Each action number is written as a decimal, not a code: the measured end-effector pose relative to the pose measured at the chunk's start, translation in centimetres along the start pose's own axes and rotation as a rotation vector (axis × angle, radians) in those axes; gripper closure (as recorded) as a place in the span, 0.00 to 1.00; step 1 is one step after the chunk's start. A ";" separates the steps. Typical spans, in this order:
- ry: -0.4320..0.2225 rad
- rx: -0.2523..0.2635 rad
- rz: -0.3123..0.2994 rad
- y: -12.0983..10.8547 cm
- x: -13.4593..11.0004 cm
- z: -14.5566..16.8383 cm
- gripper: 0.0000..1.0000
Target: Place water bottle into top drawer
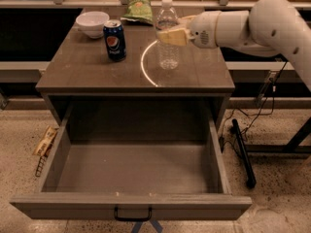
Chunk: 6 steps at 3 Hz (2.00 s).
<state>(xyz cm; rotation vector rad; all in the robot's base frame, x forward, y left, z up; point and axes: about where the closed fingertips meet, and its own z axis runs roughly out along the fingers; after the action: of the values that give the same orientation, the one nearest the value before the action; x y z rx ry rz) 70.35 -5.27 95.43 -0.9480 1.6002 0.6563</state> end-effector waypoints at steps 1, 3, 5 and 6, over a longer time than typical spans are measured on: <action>-0.040 -0.058 0.037 3.9 -2.0 -2.8 1.00; -0.073 -0.101 0.081 7.3 -3.2 -5.9 1.00; -0.108 -0.116 0.112 13.6 -2.6 -6.1 1.00; -0.152 -0.162 0.096 17.4 -1.0 -4.5 1.00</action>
Offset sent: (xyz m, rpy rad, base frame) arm -0.1339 -0.0099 0.0565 0.1594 0.0793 0.1143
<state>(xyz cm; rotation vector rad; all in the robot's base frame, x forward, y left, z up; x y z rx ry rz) 53.32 0.40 96.28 -0.9196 1.4804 0.9145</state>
